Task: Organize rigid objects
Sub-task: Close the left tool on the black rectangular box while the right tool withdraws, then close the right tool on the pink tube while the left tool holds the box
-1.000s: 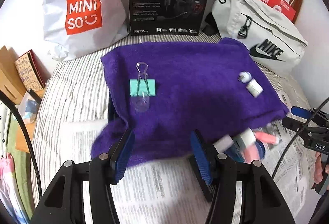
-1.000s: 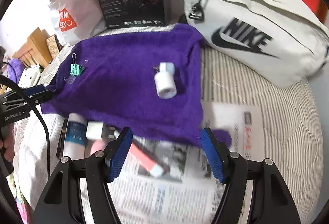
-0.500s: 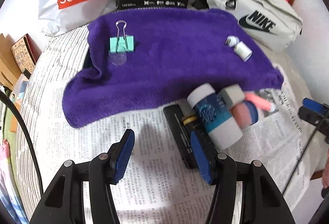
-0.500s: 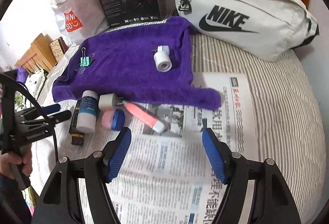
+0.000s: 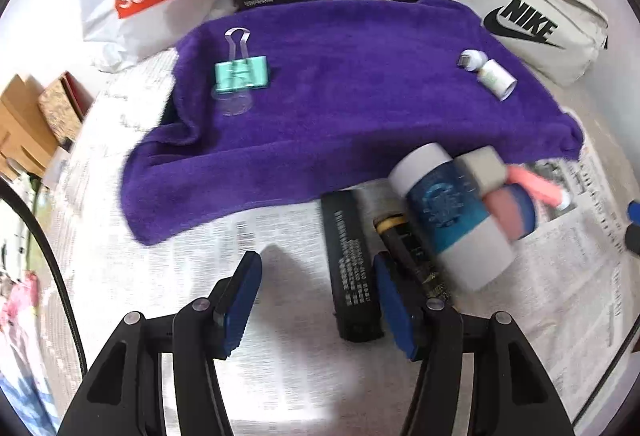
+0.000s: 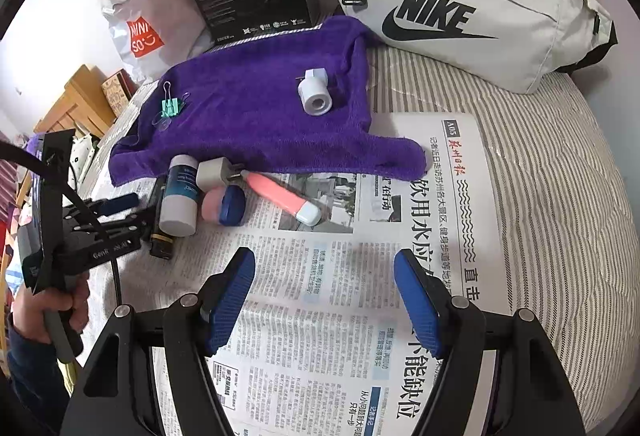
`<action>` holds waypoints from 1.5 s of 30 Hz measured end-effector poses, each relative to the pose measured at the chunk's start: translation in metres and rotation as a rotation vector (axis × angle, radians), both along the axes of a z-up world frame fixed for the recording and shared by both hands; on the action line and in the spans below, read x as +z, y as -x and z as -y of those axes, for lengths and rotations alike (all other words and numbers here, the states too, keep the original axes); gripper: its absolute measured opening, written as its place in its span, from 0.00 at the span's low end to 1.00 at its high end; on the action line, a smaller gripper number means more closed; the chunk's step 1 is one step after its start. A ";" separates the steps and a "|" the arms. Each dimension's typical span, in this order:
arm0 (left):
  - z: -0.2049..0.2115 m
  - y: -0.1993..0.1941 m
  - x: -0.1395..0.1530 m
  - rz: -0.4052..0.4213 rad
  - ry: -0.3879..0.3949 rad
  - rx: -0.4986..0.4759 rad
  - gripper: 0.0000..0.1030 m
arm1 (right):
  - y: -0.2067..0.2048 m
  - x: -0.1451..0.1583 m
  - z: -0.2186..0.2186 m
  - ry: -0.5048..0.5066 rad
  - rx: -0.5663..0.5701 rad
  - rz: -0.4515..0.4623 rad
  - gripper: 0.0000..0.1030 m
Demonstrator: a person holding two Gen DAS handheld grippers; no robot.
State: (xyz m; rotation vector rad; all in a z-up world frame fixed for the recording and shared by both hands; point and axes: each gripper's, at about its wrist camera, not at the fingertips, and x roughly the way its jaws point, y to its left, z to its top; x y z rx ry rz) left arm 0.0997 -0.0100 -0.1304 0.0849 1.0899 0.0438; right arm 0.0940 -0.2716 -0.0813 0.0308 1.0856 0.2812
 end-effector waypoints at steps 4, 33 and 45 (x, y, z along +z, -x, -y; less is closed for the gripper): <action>-0.006 0.003 0.000 0.011 0.026 -0.017 0.52 | -0.001 -0.004 0.001 0.003 0.002 -0.005 0.69; -0.008 -0.003 0.001 -0.016 0.157 -0.140 0.21 | -0.048 -0.052 -0.073 0.157 0.352 0.107 0.40; -0.017 0.003 0.003 -0.012 0.184 -0.133 0.21 | -0.026 -0.045 -0.040 0.098 0.200 -0.019 0.19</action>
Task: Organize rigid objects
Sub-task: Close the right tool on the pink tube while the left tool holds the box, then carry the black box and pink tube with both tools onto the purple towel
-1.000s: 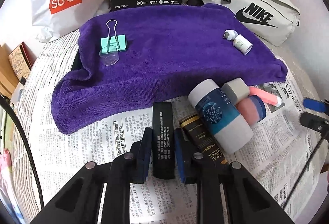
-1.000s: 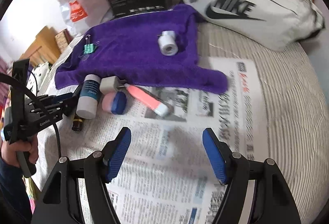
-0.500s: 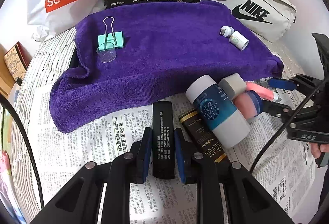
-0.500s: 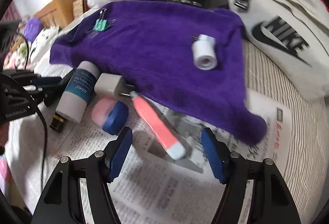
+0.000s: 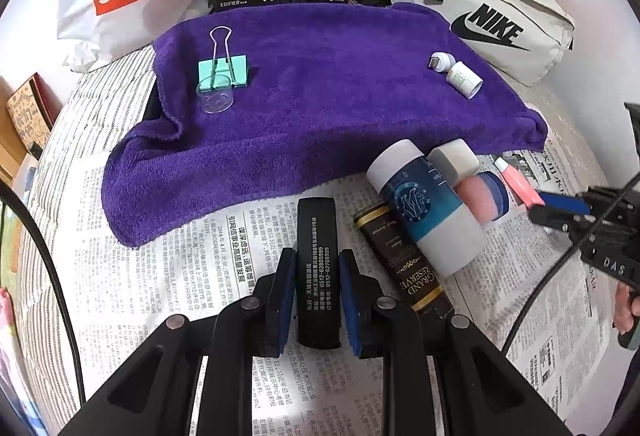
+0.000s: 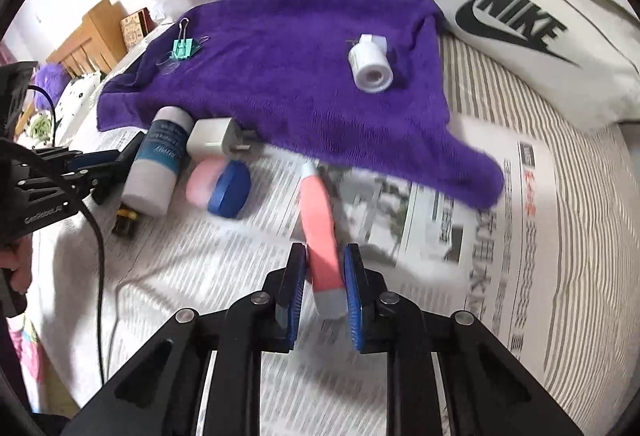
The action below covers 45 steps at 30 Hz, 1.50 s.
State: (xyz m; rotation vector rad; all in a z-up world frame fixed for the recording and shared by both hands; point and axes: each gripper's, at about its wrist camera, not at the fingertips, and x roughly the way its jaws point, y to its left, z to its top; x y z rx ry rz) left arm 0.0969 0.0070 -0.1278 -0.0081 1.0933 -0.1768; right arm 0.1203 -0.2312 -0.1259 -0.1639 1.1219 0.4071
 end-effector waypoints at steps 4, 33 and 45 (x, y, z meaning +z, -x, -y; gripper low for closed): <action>-0.001 0.000 0.000 0.006 0.007 0.005 0.21 | -0.002 -0.002 -0.008 0.025 0.009 0.018 0.22; 0.006 0.010 0.000 0.056 -0.038 0.002 0.20 | 0.002 -0.003 -0.005 -0.005 0.028 0.064 0.23; 0.006 0.007 0.000 0.056 -0.026 0.018 0.20 | -0.002 -0.003 -0.008 -0.009 0.035 0.047 0.23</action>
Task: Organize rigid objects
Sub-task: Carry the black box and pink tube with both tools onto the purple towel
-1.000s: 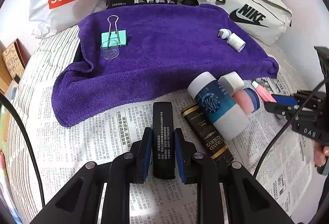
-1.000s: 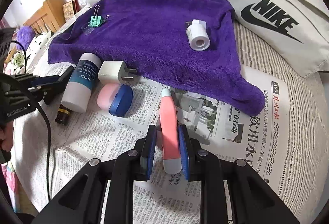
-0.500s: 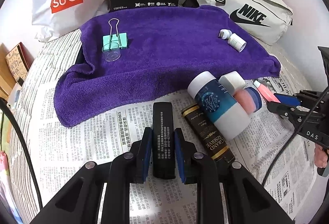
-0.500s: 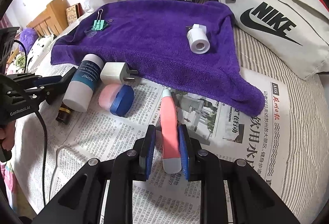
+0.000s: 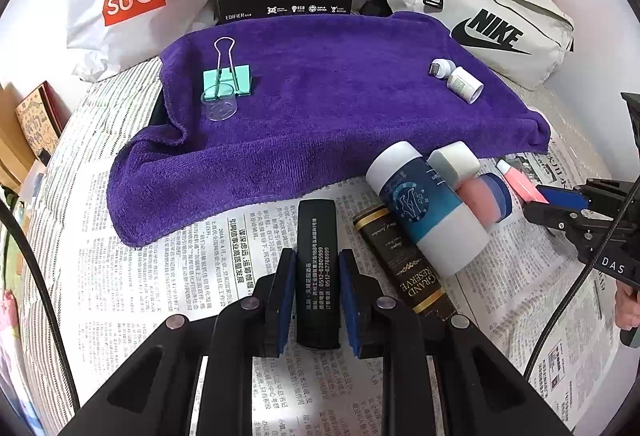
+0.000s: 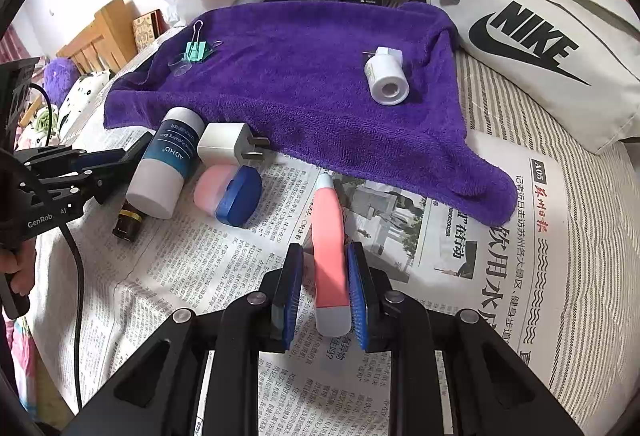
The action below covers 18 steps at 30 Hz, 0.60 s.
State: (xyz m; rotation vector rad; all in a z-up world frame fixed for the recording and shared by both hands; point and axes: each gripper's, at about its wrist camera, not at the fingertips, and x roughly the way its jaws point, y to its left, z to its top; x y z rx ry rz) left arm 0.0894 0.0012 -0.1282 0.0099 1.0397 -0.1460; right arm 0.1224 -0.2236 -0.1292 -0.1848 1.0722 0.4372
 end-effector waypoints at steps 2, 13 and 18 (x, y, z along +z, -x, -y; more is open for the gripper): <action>-0.002 -0.001 0.000 -0.003 0.010 -0.004 0.20 | -0.002 0.000 0.002 -0.002 -0.014 -0.005 0.16; -0.008 0.004 0.001 -0.019 0.018 -0.014 0.20 | -0.001 0.000 0.012 -0.041 -0.077 -0.025 0.15; 0.001 0.002 0.001 -0.006 -0.045 -0.025 0.21 | 0.000 -0.001 0.010 -0.030 -0.072 -0.018 0.15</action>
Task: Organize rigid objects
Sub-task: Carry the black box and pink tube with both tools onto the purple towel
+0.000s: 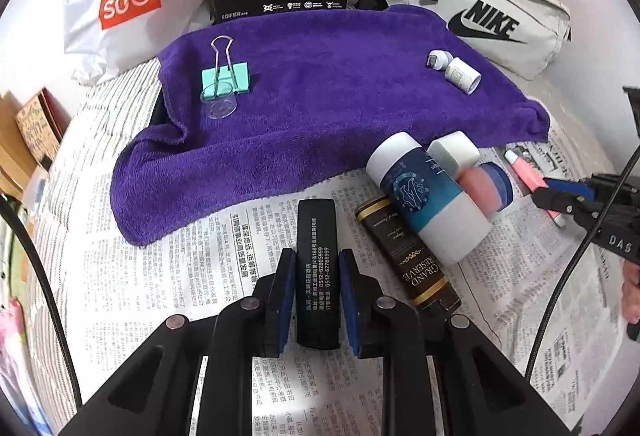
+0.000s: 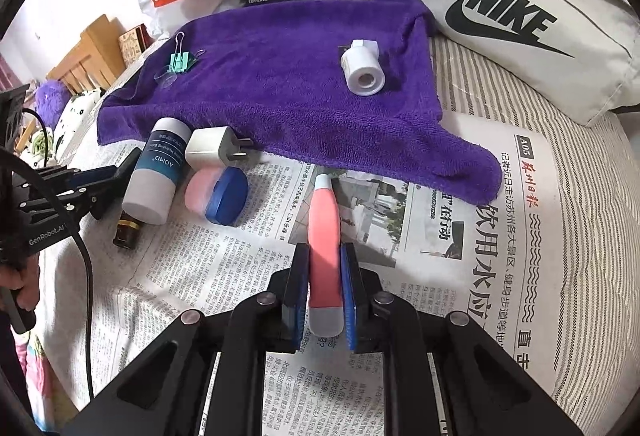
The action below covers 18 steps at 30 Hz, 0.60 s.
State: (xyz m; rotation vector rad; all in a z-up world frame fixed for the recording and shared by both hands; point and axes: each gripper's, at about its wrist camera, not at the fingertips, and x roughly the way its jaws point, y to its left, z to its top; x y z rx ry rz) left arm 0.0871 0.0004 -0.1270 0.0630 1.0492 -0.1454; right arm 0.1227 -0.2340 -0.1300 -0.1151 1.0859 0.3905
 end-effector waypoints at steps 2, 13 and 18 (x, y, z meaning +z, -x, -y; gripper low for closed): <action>-0.003 -0.001 0.001 -0.006 0.020 0.007 0.20 | 0.001 0.000 0.000 -0.002 -0.001 0.001 0.16; -0.015 0.004 0.013 -0.016 0.085 0.008 0.20 | 0.002 0.016 0.001 -0.018 0.014 -0.025 0.15; -0.028 0.002 0.018 -0.015 0.111 0.016 0.20 | 0.002 0.020 0.001 -0.026 0.011 -0.030 0.15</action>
